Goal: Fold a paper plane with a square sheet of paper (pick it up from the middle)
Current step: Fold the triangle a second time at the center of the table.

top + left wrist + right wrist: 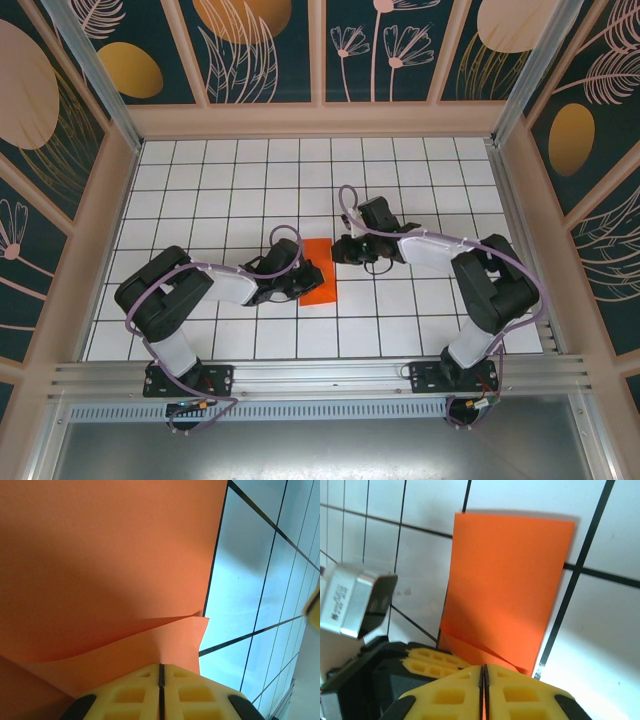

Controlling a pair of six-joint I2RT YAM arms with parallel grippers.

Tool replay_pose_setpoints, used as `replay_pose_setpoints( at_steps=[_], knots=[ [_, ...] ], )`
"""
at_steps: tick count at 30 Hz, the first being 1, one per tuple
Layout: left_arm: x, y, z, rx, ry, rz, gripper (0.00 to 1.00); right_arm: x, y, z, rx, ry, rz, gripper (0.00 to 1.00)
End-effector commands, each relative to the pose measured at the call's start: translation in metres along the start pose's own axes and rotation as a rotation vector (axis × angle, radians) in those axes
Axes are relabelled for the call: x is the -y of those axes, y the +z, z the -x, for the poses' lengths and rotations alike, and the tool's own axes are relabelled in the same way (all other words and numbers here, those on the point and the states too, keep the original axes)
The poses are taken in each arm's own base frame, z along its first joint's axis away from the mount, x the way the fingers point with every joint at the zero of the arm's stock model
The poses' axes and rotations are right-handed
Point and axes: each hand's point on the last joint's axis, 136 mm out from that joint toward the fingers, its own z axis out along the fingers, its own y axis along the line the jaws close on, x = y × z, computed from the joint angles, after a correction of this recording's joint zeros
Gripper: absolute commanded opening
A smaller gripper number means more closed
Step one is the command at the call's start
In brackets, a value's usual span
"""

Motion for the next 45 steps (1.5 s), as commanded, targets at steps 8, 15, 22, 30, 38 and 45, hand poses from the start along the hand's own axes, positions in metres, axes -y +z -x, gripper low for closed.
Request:
replay_pose_setpoints(
  at_steps=[8,15,22,30,38,45],
  knots=[
    [-0.04,-0.001,-0.009,-0.009,-0.035,0.133,0.11,0.006,0.031,-0.025,-0.108,0.016,-0.005,0.03],
    [-0.031,-0.001,-0.007,-0.009,-0.023,0.105,0.11,0.031,0.038,-0.036,-0.138,0.021,-0.095,0.02],
    [0.03,-0.03,0.011,0.087,0.079,-0.094,0.12,0.06,0.04,-0.054,-0.191,0.025,-0.214,0.01],
    [0.011,-0.018,0.016,0.097,0.085,0.009,0.11,0.067,0.041,-0.064,-0.213,0.023,-0.24,0.01],
    [-0.01,-0.005,0.017,0.085,0.064,0.097,0.11,0.071,0.042,-0.067,-0.221,0.018,-0.259,0.01],
    [-0.032,-0.009,0.019,0.099,0.054,0.19,0.11,0.081,0.041,-0.072,-0.235,0.008,-0.298,0.0]
  ],
)
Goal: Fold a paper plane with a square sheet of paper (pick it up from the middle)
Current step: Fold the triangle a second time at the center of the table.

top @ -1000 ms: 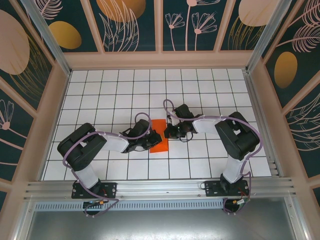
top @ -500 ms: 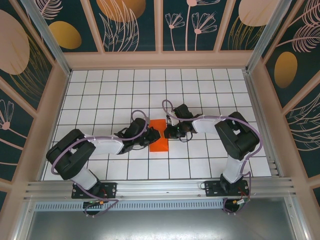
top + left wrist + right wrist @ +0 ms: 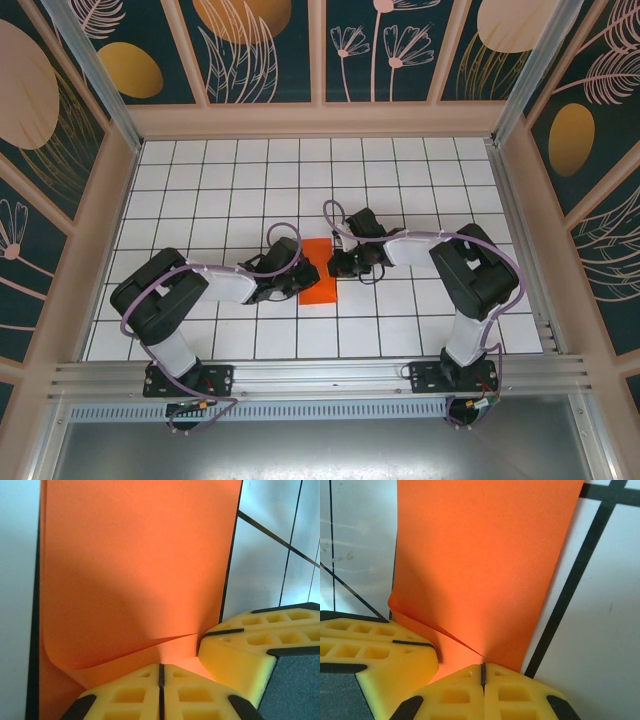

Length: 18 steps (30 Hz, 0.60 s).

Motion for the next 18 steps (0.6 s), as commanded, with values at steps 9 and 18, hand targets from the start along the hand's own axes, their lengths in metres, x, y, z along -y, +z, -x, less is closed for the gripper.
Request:
replay_pose_setpoints(
  at_steps=[9,18],
  knots=[
    [-0.056,-0.017,0.024,0.069,-0.014,0.237,0.11,0.068,0.013,-0.043,-0.121,0.035,-0.277,0.0],
    [-0.042,-0.04,0.054,0.154,0.064,0.294,0.11,0.064,0.013,-0.041,-0.114,0.035,-0.26,0.0]
  ],
)
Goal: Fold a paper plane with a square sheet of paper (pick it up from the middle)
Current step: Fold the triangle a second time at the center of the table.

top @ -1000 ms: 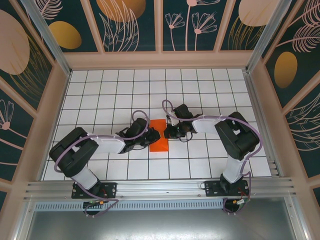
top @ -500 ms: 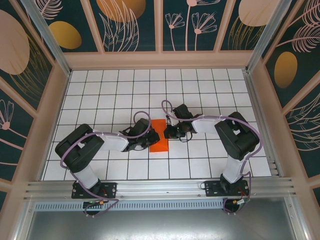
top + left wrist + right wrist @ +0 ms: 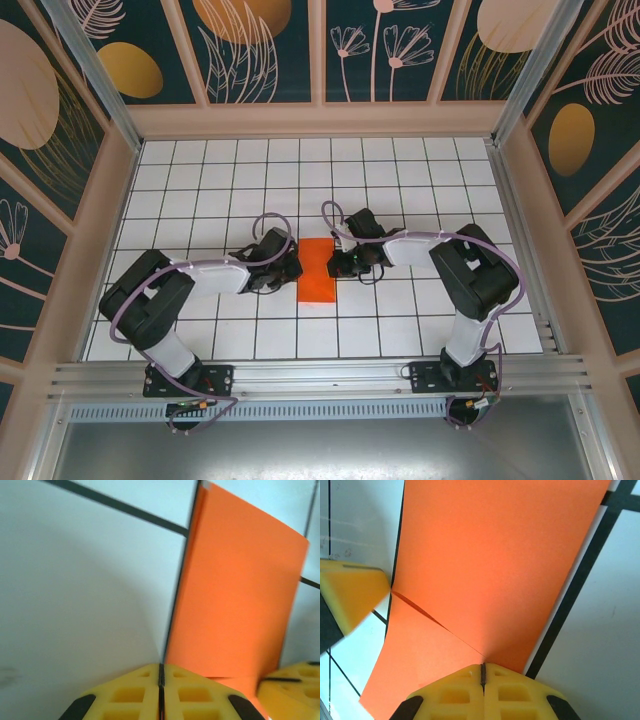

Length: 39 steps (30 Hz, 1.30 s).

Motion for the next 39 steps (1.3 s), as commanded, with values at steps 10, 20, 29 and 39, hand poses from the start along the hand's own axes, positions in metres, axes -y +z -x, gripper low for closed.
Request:
replay_pose_setpoints(
  at_steps=[10,20,29,39],
  knots=[
    [0.063,-0.02,-0.002,-0.023,0.103,-0.289,0.07,0.056,0.014,-0.041,-0.115,0.065,-0.22,0.0],
    [0.045,0.007,-0.02,-0.09,0.086,-0.212,0.0,0.051,0.014,-0.037,-0.109,0.067,-0.194,0.0],
    [0.01,0.017,-0.035,-0.119,0.061,-0.118,0.0,0.017,-0.001,-0.008,-0.037,0.017,-0.091,0.0],
    [-0.007,0.019,-0.045,-0.129,0.033,-0.102,0.0,-0.039,-0.029,0.008,0.056,0.001,0.069,0.0]
  ],
)
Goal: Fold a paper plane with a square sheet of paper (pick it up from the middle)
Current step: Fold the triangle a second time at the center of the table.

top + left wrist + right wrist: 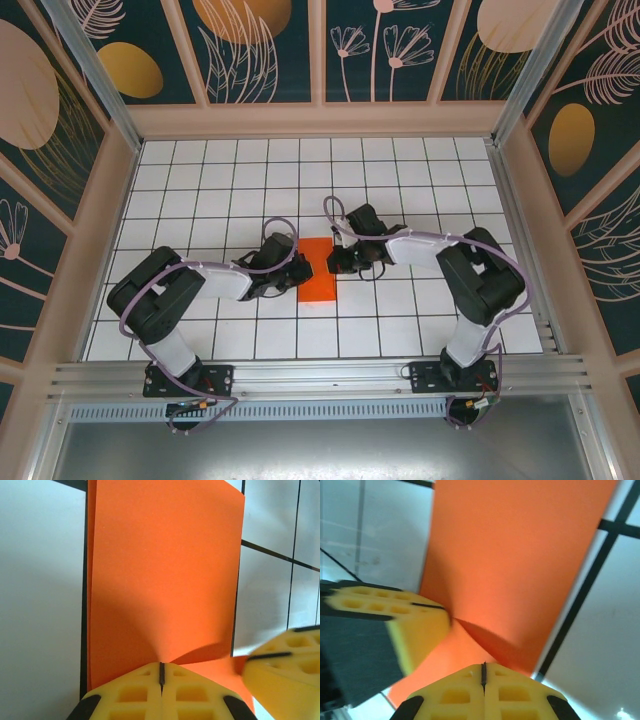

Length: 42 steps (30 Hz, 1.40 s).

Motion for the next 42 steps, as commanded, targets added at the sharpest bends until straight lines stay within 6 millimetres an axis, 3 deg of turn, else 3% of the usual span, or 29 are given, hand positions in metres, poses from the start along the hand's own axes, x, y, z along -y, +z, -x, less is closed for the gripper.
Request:
replay_pose_setpoints(
  at_steps=[1,5,9,17,25,42],
  knots=[
    [-0.038,0.0,-0.023,-0.063,-0.039,0.115,0.0,-0.02,-0.009,-0.008,0.012,0.038,0.039,0.0],
    [-0.037,0.001,-0.022,-0.059,-0.04,0.109,0.0,-0.024,0.001,-0.028,-0.008,0.091,0.005,0.0],
    [-0.045,0.005,-0.027,-0.075,-0.047,0.128,0.0,-0.023,0.004,-0.034,-0.006,0.112,-0.052,0.0],
    [-0.045,0.006,-0.028,-0.077,-0.049,0.129,0.0,-0.019,-0.018,-0.015,0.091,0.076,-0.167,0.0],
    [-0.047,0.007,-0.029,-0.082,-0.054,0.131,0.0,-0.035,0.009,-0.025,0.003,0.039,-0.13,0.0],
    [-0.058,0.007,-0.033,-0.08,-0.074,0.166,0.0,-0.014,0.035,-0.044,-0.09,0.062,-0.174,0.0]
  ],
)
